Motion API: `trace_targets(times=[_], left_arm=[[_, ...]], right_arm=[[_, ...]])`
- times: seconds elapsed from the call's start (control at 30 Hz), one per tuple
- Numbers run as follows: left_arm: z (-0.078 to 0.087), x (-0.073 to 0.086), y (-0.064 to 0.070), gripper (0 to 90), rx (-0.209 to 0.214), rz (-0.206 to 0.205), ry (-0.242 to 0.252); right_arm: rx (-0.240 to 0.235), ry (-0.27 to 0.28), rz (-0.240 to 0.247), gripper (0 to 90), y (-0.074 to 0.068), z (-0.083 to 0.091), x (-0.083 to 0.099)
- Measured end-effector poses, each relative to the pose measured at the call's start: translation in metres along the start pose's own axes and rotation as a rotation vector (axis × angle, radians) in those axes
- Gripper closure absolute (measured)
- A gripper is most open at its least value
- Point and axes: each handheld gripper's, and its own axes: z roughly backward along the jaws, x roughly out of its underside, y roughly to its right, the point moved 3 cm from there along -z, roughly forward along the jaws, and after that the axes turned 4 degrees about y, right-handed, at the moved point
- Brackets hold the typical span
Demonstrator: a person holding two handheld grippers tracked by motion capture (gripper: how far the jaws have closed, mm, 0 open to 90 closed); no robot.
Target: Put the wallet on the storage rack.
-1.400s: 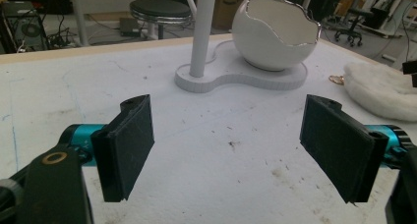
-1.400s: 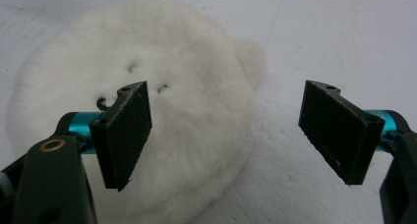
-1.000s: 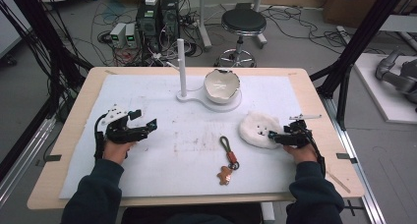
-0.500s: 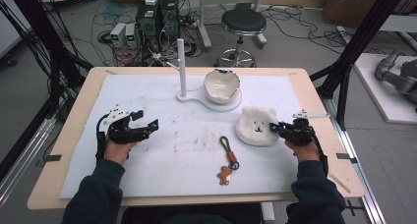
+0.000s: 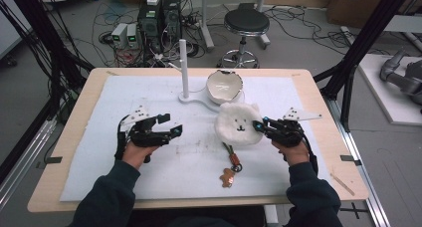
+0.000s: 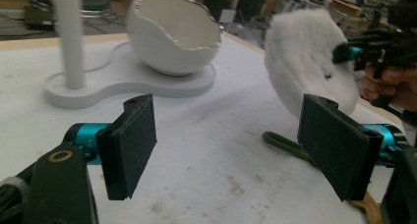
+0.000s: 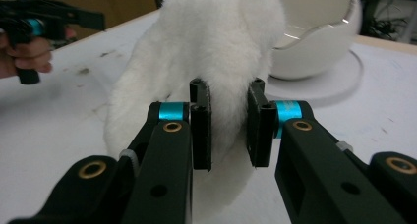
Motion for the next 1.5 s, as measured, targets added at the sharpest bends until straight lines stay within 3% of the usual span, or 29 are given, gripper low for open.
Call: trace_targets(times=[0.03, 0.17, 0.37, 0.4, 0.5, 0.53, 0.57, 0.6, 0.63, 0.67, 0.8, 0.83, 0.93, 0.97, 1.07, 1.13, 1.17, 1.3, 1.37, 1.4, 1.43, 1.5], left_arm=[[-0.010, 0.002, 0.007, 22.4, 0.036, 0.010, -0.012], [-0.023, 0.003, 0.017, 22.4, 0.076, 0.006, -0.028], [-0.029, 0.007, 0.022, 24.1, 0.092, -0.009, -0.064], [-0.029, 0.007, 0.022, 26.9, 0.092, -0.009, -0.064], [-0.030, 0.010, 0.025, 47.6, 0.137, -0.023, -0.096], [-0.030, 0.010, 0.025, 57.4, 0.137, -0.023, -0.096], [-0.030, 0.012, 0.026, 57.4, 0.127, -0.030, -0.109], [-0.030, 0.013, 0.025, 63.2, 0.124, -0.028, -0.117], [-0.029, 0.013, 0.025, 72.5, 0.133, -0.020, -0.107], [-0.029, 0.013, 0.025, 74.2, 0.133, -0.020, -0.107], [-0.025, 0.010, 0.024, 77.1, 0.141, -0.030, -0.079], [-0.023, 0.008, 0.023, 77.4, 0.136, -0.032, -0.064], [-0.021, 0.006, 0.022, 77.8, 0.129, -0.033, -0.040], [-0.019, 0.003, 0.022, 78.0, 0.123, -0.034, -0.014], [-0.017, 0.001, 0.021, 78.1, 0.125, -0.031, 0.017], [-0.015, -0.002, 0.022, 78.1, 0.131, -0.026, 0.052], [-0.013, -0.004, 0.022, 78.1, 0.140, -0.031, 0.075], [-0.013, -0.004, 0.024, 78.1, 0.152, -0.046, 0.087], [-0.013, -0.004, 0.024, 78.0, 0.155, -0.043, 0.088], [-0.013, -0.003, 0.024, 78.0, 0.153, -0.045, 0.082], [-0.014, -0.002, 0.024, 78.0, 0.150, -0.049, 0.073], [-0.016, 0.001, 0.024, 77.9, 0.144, -0.065, 0.038]], right_arm=[[-0.024, 0.008, 0.015, 76.4, -0.008, -0.006, -0.003], [-0.069, -0.008, 0.035, 76.4, -0.022, -0.018, -0.005], [-0.137, -0.020, 0.070, 76.1, -0.043, -0.035, -0.009], [-0.137, -0.020, 0.070, 76.1, -0.043, -0.035, -0.009], [-0.169, -0.039, 0.076, 75.6, -0.053, -0.043, -0.009], [-0.169, -0.039, 0.076, 75.6, -0.053, -0.043, -0.009], [-0.172, -0.041, 0.080, 75.5, -0.054, -0.044, -0.009], [-0.173, -0.048, 0.084, 75.4, -0.055, -0.045, -0.008], [-0.167, -0.053, 0.088, 74.9, -0.054, -0.046, -0.008], [-0.167, -0.053, 0.088, 74.9, -0.054, -0.046, -0.008], [-0.149, -0.069, 0.068, 68.1, -0.052, -0.047, -0.006], [-0.132, -0.078, 0.033, 59.8, -0.048, -0.049, -0.004], [-0.120, -0.076, 0.002, 51.9, -0.044, -0.049, -0.002], [-0.130, -0.080, -0.023, 45.0, -0.041, -0.050, 0.000], [-0.149, -0.094, -0.052, 41.0, -0.040, -0.052, 0.003], [-0.173, -0.121, -0.055, 37.7, -0.041, -0.056, 0.006], [-0.200, -0.165, -0.058, 36.8, -0.044, -0.061, 0.011], [-0.244, -0.199, -0.070, 39.1, -0.048, -0.067, 0.015], [-0.267, -0.201, -0.091, 46.0, -0.049, -0.067, 0.015], [-0.284, -0.194, -0.104, 54.0, -0.049, -0.066, 0.014], [-0.293, -0.167, -0.104, 67.5, -0.047, -0.062, 0.011], [-0.287, -0.153, -0.097, 70.0, -0.046, -0.060, 0.010]])
